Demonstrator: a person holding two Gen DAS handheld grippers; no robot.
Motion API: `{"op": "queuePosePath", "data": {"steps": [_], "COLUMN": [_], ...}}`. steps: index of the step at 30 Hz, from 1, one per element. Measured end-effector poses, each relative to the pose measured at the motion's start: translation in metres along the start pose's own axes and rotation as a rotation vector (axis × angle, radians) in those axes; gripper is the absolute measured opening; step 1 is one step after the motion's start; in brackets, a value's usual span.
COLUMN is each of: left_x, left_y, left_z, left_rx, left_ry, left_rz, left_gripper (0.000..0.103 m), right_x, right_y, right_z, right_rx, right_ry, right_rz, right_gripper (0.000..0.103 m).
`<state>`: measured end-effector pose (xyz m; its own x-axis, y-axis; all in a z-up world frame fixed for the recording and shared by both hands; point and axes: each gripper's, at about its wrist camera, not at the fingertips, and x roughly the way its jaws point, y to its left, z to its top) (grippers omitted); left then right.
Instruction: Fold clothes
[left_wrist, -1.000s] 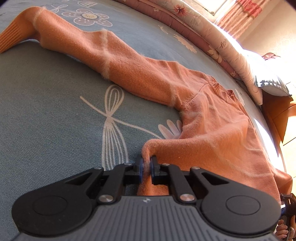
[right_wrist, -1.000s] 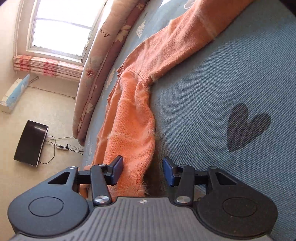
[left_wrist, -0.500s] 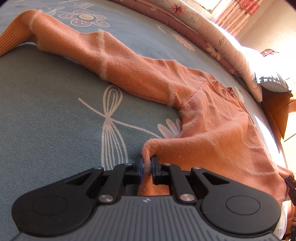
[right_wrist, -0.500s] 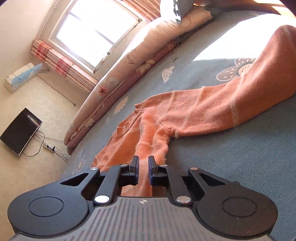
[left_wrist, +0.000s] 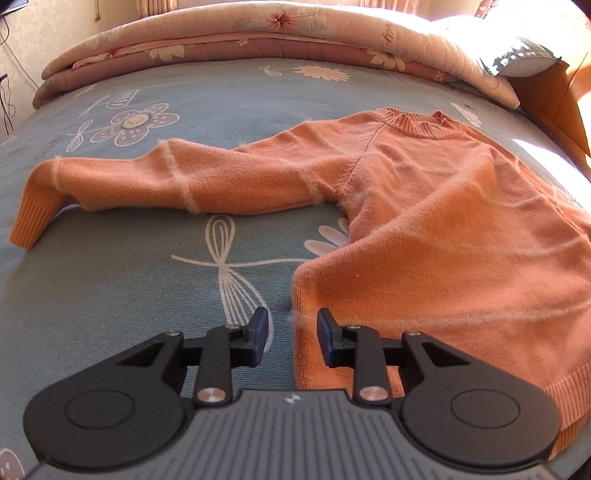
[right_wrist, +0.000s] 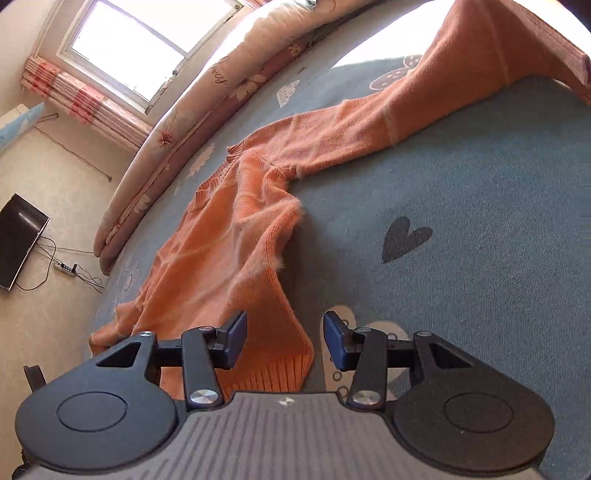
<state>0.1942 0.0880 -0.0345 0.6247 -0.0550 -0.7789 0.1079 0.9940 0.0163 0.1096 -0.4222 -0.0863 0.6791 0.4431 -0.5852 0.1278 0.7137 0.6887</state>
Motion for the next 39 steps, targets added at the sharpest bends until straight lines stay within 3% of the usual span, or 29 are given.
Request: {"op": "queuePosePath", "data": {"steps": [4, 8, 11, 14, 20, 22, 24, 26, 27, 31, 36, 39], "left_x": [-0.023, -0.034, -0.034, -0.029, -0.02, -0.019, -0.018, -0.017, -0.017, -0.015, -0.025, -0.033], "left_y": [-0.02, -0.044, -0.057, -0.062, -0.065, -0.067, -0.071, -0.073, -0.074, -0.078, -0.086, -0.092], "left_z": [-0.009, -0.017, -0.023, -0.026, -0.025, -0.024, -0.024, -0.026, -0.026, -0.029, -0.034, -0.04], "left_rx": [0.12, 0.188, 0.192, 0.176, 0.158, 0.164, 0.176, 0.182, 0.184, 0.188, 0.267, 0.362], "left_ry": [-0.023, -0.019, 0.0, 0.023, 0.053, 0.055, 0.055, 0.055, 0.054, 0.058, 0.037, 0.008], "left_rz": [-0.035, -0.112, -0.158, -0.171, -0.168, -0.17, -0.178, -0.186, -0.189, -0.197, -0.188, -0.162], "left_gripper": [0.031, 0.036, 0.036, 0.036, 0.036, 0.037, 0.038, 0.039, 0.04, 0.041, 0.043, 0.046], "right_x": [0.004, 0.016, 0.032, 0.048, 0.056, 0.054, 0.039, 0.02, 0.009, -0.027, -0.041, -0.043], "right_y": [-0.005, -0.01, -0.008, -0.005, 0.007, 0.012, 0.019, 0.026, 0.029, 0.04, 0.04, 0.042], "right_z": [-0.011, 0.01, 0.024, 0.028, 0.01, 0.005, 0.002, 0.004, 0.005, 0.017, 0.026, 0.017], "right_rx": [-0.038, -0.11, -0.162, -0.215, -0.353, -0.4, -0.449, -0.472, -0.478, -0.463, -0.453, -0.451], "right_ry": [-0.006, -0.063, -0.062, -0.016, 0.133, 0.173, 0.181, 0.166, 0.154, 0.097, 0.049, 0.011], "right_rz": [0.024, 0.121, 0.199, 0.276, 0.345, 0.358, 0.337, 0.332, 0.333, 0.321, 0.061, -0.023], "right_gripper": [0.055, 0.07, 0.071, 0.071, 0.071, 0.064, 0.037, 0.018, 0.014, 0.014, 0.025, 0.032]}}
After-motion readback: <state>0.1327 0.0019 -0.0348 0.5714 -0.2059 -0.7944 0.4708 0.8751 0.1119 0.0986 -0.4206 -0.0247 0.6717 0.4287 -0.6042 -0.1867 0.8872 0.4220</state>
